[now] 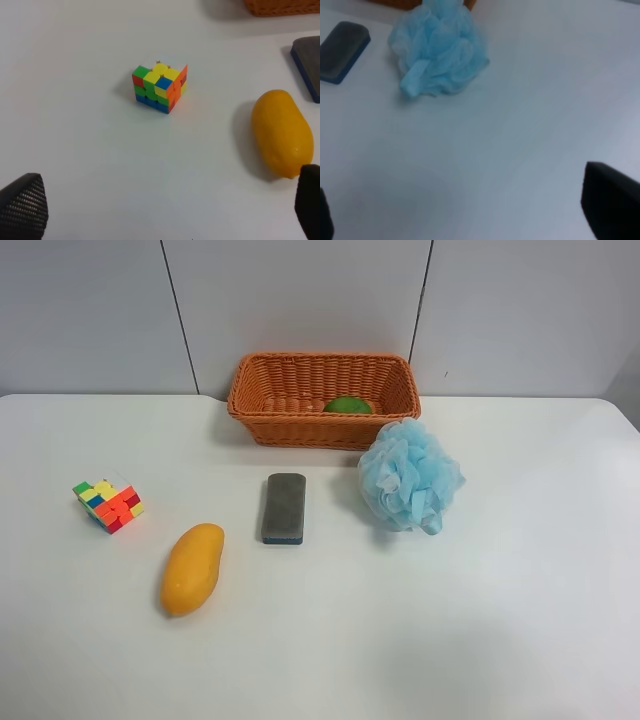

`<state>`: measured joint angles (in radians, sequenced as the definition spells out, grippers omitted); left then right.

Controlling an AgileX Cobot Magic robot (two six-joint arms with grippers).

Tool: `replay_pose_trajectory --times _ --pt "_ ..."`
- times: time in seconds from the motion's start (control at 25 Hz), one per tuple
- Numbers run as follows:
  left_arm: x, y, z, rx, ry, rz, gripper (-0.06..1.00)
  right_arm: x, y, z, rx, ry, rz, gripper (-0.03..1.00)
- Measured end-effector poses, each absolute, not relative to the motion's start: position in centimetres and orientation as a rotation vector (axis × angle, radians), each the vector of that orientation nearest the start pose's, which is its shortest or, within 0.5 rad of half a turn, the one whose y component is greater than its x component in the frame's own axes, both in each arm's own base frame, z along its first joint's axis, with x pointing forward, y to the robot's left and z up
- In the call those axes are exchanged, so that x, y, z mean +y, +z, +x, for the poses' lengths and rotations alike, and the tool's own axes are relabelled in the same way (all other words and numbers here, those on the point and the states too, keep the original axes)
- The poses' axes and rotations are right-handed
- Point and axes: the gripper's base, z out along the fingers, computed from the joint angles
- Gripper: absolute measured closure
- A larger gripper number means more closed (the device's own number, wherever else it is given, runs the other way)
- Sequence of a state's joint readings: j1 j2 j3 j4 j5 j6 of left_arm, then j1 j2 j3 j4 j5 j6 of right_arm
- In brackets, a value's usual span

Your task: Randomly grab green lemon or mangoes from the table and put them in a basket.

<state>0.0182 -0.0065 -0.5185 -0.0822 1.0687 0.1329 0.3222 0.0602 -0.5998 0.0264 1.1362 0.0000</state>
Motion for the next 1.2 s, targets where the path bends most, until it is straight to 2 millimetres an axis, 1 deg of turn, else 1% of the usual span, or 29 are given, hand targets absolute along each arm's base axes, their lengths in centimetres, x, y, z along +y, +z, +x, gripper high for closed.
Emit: replay_pose_trajectory --times 0.12,0.2,0.28,0.92,1.2 --pt "-0.7 28.2 -0.8 2.021 -0.003 0.121 -0.05 -0.2 28.5 -1.2 2.034 0.230 -0.333 -0.02" --pt "-0.7 28.2 -0.8 2.021 -0.003 0.121 -0.05 -0.1 27.7 -0.9 2.058 0.227 -0.337 -0.02" --pt "-0.7 28.2 -0.8 2.021 -0.003 0.121 -0.05 0.0 27.2 -0.6 2.059 0.227 -0.336 -0.02" --pt "-0.7 28.2 -0.8 2.021 -0.003 0.121 -0.05 0.0 27.2 -0.4 2.048 0.205 -0.321 -0.02" --pt "-0.7 28.2 -0.8 2.021 -0.003 0.121 -0.05 0.1 27.2 -0.4 2.064 0.082 -0.114 -0.02"
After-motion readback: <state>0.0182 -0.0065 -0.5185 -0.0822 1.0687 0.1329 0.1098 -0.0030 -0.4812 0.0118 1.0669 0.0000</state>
